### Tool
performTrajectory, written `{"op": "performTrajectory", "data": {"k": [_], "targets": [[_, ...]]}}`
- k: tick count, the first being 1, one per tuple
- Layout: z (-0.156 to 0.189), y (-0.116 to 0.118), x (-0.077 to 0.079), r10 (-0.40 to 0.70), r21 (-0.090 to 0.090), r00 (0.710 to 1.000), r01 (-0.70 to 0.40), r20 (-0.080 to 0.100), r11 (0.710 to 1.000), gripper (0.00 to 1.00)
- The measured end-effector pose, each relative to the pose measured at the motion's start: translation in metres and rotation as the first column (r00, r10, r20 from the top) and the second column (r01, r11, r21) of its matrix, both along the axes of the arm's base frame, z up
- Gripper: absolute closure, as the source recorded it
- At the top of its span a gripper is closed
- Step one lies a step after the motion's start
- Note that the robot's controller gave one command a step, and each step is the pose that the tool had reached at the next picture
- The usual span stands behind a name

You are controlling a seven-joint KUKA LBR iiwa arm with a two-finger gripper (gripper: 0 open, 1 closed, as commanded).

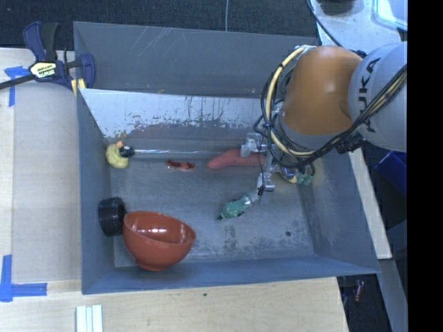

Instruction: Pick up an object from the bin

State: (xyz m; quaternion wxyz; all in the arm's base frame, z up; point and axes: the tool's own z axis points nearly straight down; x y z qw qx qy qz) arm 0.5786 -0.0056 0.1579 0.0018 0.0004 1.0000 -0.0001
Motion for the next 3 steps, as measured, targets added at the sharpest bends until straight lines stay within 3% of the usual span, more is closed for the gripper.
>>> {"op": "performTrajectory", "data": {"k": [1, 2, 3], "targets": [[0.000, 0.000, 0.000, 0.000, 0.000, 1.000, 0.000, 0.000, 1.000, 0.00], [-0.056, 0.003, 0.015, -0.037, 0.001, 0.999, 0.037, 0.008, 0.999, 0.00], [-0.080, 0.003, 0.017, -0.062, 0.004, 0.998, 0.062, 0.016, 0.998, 0.00]]}}
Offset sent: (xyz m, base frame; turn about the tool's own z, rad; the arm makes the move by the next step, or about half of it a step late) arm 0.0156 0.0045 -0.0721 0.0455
